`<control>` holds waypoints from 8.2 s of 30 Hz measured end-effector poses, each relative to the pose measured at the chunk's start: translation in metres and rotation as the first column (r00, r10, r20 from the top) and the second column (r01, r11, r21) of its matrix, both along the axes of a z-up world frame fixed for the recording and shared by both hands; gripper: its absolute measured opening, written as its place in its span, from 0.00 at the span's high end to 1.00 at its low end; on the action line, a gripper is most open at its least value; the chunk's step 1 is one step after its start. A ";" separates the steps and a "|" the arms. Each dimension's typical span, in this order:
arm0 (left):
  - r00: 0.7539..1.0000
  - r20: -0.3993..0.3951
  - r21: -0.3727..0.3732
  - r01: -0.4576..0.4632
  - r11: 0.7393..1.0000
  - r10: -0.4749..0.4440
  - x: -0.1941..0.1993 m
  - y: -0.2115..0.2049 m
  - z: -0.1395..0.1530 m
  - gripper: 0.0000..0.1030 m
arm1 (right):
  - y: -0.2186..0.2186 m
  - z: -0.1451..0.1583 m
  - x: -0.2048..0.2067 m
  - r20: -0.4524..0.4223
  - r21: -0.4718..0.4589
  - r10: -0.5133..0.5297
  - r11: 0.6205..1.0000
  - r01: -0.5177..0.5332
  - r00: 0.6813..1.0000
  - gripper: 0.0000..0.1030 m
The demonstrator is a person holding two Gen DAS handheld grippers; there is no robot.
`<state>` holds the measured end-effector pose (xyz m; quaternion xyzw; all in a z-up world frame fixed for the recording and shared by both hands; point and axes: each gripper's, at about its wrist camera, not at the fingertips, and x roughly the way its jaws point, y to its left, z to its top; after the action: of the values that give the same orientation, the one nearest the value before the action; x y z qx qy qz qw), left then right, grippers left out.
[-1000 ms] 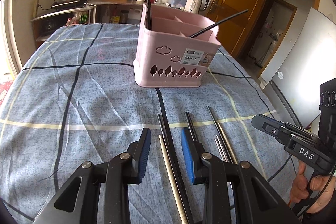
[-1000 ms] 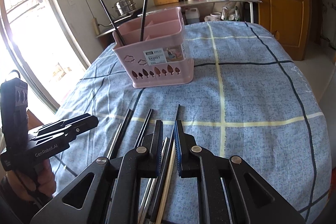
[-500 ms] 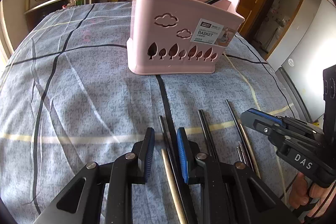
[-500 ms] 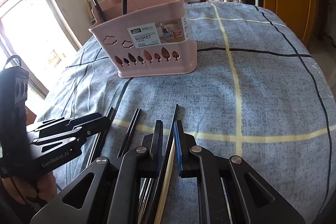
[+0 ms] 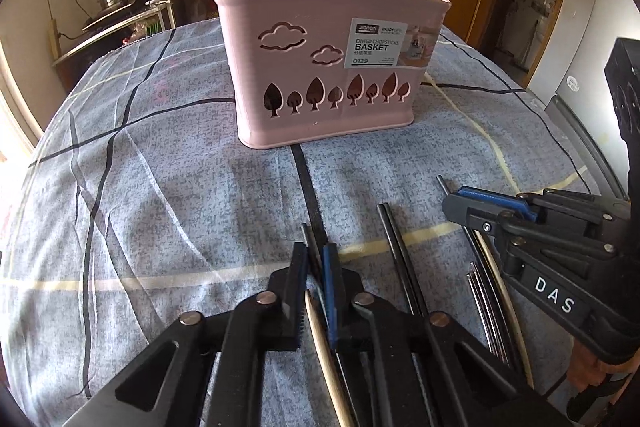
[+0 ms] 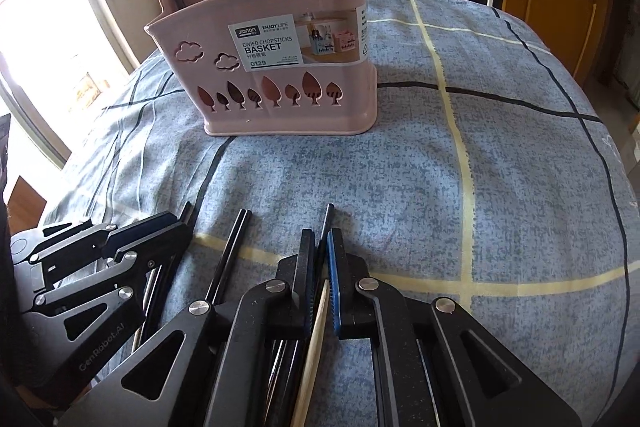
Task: Organize utensils
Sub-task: 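Close the left tool on a black chopstick while the right tool grasps another black chopstick, then carry the black chopstick in the left tool to the basket while the right tool carries its chopstick there, then drop the chopstick into the basket by opening the left tool while the right tool opens too, then move both tools back toward the remaining wooden and metal chopsticks, then close the left tool on a wooden chopstick while the right tool grasps another wooden chopstick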
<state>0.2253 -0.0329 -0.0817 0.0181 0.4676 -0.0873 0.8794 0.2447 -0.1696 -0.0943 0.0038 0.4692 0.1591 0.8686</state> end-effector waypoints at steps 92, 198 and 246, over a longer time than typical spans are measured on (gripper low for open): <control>0.931 0.360 -0.260 0.044 0.965 0.055 -0.088 0.067 0.219 0.97 | -0.052 0.197 -0.090 0.430 0.179 -0.074 0.984 -0.005 0.900 0.96; 0.969 0.240 -0.197 -0.015 0.980 0.063 -0.155 0.060 0.079 0.78 | -0.060 0.070 -0.140 0.226 0.144 -0.044 0.989 0.012 0.973 0.88; 1.000 -0.018 -0.027 0.023 0.999 -0.024 -0.032 0.020 0.000 0.84 | -0.010 0.003 -0.032 -0.003 -0.031 0.058 0.998 -0.058 0.998 0.88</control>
<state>0.1929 -0.0131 -0.0816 0.0112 0.4741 -0.1040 0.8742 0.2126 -0.1793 -0.0911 -0.0230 0.4725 0.1768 0.8631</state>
